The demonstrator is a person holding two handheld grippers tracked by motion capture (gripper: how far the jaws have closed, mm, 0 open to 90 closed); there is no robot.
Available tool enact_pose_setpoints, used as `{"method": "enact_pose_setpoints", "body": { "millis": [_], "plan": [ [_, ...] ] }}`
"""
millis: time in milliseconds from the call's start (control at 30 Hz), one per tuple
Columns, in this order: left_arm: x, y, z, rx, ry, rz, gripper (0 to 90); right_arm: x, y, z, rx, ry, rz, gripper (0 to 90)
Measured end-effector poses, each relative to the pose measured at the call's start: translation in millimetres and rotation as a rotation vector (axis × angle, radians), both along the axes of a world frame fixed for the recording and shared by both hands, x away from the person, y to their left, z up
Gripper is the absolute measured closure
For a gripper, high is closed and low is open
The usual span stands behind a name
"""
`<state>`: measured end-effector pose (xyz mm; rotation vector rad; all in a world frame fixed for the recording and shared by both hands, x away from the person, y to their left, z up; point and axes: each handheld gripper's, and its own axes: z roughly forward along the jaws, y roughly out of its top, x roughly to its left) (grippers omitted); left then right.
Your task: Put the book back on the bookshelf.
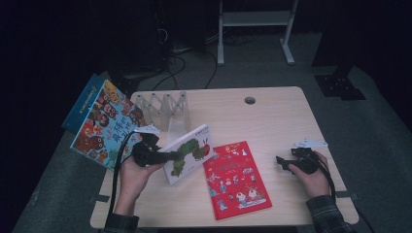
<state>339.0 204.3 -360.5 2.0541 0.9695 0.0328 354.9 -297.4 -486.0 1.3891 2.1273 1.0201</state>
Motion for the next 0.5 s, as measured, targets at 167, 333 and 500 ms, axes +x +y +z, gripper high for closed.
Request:
{"method": "enact_pose_setpoints", "body": {
  "millis": [167, 333, 500],
  "plan": [
    [-0.1, 15.9, 1.4, 0.001, -0.007, 0.044, 75.4, 1.8, 0.8, -0.2, -0.018, 0.006, -0.004, 18.7],
    [-1.2, 31.7, 2.4, 0.015, -0.01, 0.091, 75.5, 1.5, 4.2, -0.6, -0.049, 0.003, -0.001, 17.7],
    [-4.0, 45.4, 3.5, 0.001, -0.004, 0.117, 75.4, 1.6, 4.0, -0.5, -0.048, 0.004, -0.002, 17.6]
  ]
}}
